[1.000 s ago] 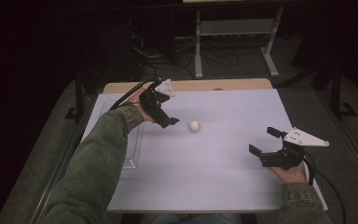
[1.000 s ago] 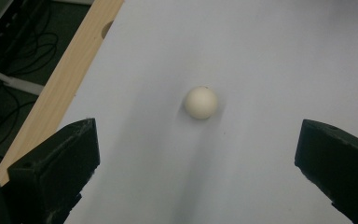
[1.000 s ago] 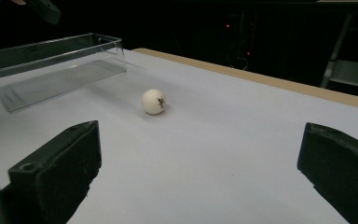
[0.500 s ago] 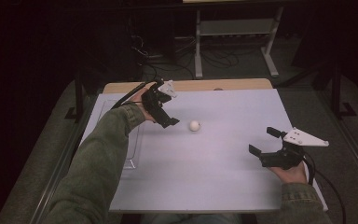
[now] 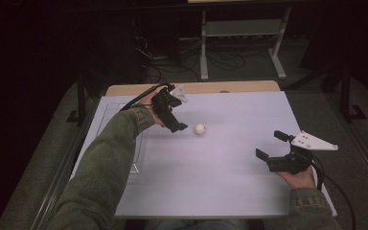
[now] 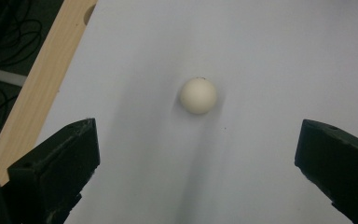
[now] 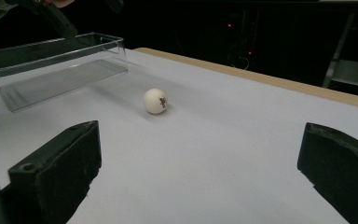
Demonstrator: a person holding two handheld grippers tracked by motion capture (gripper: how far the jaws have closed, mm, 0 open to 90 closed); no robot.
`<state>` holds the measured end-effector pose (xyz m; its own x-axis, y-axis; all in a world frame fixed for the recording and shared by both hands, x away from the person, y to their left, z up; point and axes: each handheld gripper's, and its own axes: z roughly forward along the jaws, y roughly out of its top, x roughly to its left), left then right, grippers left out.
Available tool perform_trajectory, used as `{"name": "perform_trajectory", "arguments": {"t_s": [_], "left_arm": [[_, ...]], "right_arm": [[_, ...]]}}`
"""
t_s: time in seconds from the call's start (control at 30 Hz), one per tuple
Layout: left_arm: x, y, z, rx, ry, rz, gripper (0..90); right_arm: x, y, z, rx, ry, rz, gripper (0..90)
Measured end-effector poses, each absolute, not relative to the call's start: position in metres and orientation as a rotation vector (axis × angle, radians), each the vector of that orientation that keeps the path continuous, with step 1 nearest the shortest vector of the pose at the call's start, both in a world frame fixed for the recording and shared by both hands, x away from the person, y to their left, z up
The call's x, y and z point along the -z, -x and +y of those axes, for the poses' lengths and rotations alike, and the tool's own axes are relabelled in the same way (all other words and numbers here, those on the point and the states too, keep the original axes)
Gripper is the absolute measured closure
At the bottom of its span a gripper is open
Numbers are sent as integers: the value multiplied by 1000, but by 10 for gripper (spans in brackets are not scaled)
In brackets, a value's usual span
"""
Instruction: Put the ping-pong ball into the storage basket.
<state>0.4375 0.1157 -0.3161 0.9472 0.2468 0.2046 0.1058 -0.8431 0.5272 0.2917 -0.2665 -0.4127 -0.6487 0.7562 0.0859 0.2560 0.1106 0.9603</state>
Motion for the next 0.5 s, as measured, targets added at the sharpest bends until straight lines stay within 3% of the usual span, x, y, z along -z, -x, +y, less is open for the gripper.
{"name": "perform_trajectory", "arguments": {"t_s": [0.5], "left_arm": [[324, -446, 108, -337, -2601, 248, 0]], "right_arm": [[412, -291, -267, -1561, -984, 1965, 0]]}}
